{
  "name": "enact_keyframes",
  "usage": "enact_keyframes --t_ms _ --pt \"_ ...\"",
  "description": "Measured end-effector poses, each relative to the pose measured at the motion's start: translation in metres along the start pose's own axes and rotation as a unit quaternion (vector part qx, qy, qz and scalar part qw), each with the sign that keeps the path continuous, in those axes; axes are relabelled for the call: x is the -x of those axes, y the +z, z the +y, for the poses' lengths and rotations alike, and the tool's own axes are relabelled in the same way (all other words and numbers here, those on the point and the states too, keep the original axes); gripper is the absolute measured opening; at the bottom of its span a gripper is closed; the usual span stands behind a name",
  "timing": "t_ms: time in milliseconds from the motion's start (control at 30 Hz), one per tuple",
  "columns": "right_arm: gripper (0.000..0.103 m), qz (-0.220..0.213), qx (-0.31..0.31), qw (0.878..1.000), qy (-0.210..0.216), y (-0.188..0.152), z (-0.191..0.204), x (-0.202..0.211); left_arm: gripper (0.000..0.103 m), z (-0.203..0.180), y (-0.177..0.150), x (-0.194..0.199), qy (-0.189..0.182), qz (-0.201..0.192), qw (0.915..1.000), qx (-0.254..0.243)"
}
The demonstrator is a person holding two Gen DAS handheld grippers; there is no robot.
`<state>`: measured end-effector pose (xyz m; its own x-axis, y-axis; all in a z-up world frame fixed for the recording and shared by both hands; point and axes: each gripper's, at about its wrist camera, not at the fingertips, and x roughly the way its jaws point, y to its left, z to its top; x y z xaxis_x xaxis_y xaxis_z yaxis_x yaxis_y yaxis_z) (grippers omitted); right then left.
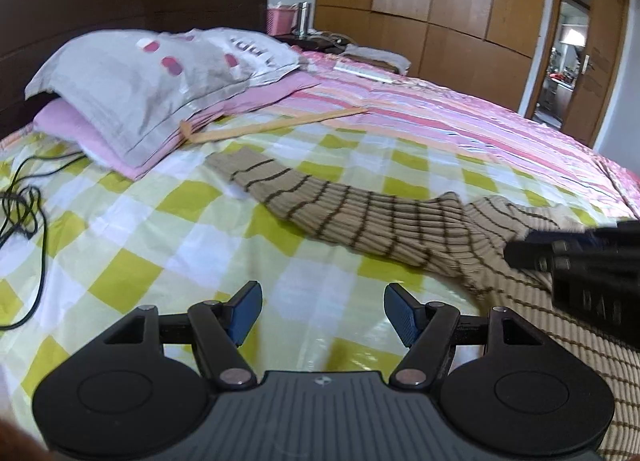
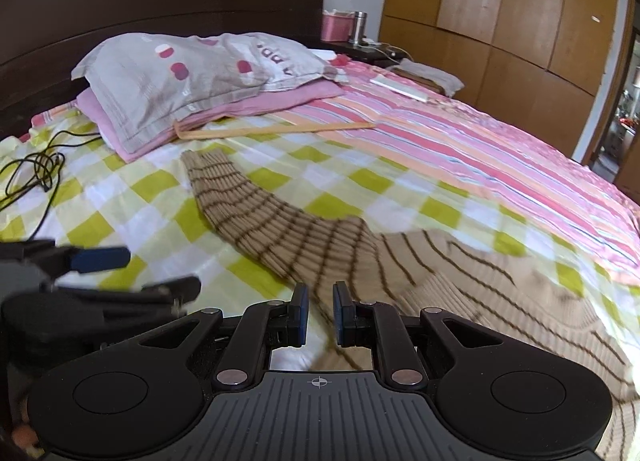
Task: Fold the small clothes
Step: 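Close the right gripper on the other sleeve cuff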
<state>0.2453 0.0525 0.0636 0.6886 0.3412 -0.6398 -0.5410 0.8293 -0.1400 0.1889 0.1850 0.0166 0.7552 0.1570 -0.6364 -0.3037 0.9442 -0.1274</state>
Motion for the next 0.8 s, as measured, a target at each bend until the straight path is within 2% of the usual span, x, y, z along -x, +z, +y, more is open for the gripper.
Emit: enact_keyframes --t_ms 100,367,433,500,800 --pt "0.019 -0.005 0.004 1.0 0.011 0.017 0.009 -0.015 0.072 0.014 0.003 -0.006 0.011 0.003 0.9998 0.016" --pt "0.02 -0.001 0.006 0.998 0.058 0.071 0.044 -0.077 0.072 0.049 0.006 -0.022 0.043 0.009 0.9979 0.047" --pt "0.025 0.005 0.009 0.997 0.071 0.082 0.054 -0.093 0.072 0.055 0.006 -0.025 0.05 0.008 0.9973 0.052" --pt "0.03 0.01 0.013 0.997 0.081 0.091 0.065 -0.109 0.072 0.061 0.006 -0.027 0.056 0.006 0.9968 0.056" --pt "0.036 0.041 0.02 0.993 0.105 0.114 0.105 -0.182 0.072 0.08 0.006 -0.04 0.068 0.014 0.995 0.072"
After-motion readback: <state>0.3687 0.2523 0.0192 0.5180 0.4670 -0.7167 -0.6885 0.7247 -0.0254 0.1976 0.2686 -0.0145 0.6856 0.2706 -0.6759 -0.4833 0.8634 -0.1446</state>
